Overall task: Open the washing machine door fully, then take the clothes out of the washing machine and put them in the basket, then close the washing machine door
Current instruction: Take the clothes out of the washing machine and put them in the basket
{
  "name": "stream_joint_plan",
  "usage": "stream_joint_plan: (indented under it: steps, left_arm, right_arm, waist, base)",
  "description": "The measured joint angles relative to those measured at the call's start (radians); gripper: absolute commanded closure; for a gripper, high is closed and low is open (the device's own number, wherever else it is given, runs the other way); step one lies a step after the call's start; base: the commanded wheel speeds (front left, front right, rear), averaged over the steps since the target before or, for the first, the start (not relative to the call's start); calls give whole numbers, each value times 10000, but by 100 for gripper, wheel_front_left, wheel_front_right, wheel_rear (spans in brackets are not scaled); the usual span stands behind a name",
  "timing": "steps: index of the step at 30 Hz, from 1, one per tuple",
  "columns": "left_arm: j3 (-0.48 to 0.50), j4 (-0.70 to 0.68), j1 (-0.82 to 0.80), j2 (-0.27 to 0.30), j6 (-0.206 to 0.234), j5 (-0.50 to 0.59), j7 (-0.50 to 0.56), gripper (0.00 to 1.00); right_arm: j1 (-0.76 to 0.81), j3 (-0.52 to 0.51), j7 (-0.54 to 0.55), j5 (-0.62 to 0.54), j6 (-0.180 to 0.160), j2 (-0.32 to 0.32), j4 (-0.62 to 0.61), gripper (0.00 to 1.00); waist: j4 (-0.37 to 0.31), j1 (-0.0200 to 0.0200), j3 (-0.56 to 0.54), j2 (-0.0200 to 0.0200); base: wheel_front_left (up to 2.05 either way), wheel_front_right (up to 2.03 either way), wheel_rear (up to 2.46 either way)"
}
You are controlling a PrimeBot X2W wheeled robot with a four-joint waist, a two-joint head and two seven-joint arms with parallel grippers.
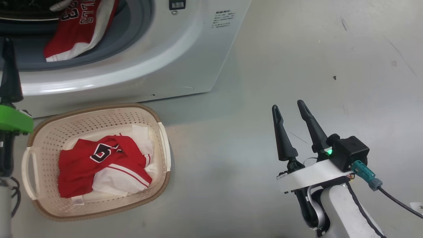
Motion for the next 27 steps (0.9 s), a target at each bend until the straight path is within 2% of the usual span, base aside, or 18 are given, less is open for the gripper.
stream_joint_plan:
  steps: [4,10,16,17,21,27]
  left_arm:
    - [-199,244,-581,322,-2,0,593,0]
    - [-552,692,-1672,462,-10,-307,1459,0]
    - [-1034,1271,-2405,738,-10,-600,2495,0]
    - [-1110,1350,-2536,769,-10,-639,2610,0]
    - [-1283,1651,-3020,984,-12,-639,3032,0]
    - [-1492,2056,-3588,1151,-12,-669,3471,0]
  right_arm:
    - [-157,165,0,176,-13,-2,-54,0]
    - [-244,240,0,221,-259,0,-65,0]
    - [-564,520,-2,334,-295,4,-128,0]
    - [-584,523,0,343,-424,8,-127,0]
    - [-646,606,0,389,-520,8,-127,0]
    - [-777,777,-2,533,-537,12,-140,0]
  waist:
    - [-362,0,378,0]
    - [-767,0,861,0]
    - [-1065,0,1220,0]
    - [-1116,0,1268,0]
    - [-1313,0,1438,0]
    - [-1582,0,1644,0]
  base:
    - [0,0,0]
    - [0,0,0]
    - [0,0,0]
    - [0,0,0]
    - [0,0,0]
    - [0,0,0]
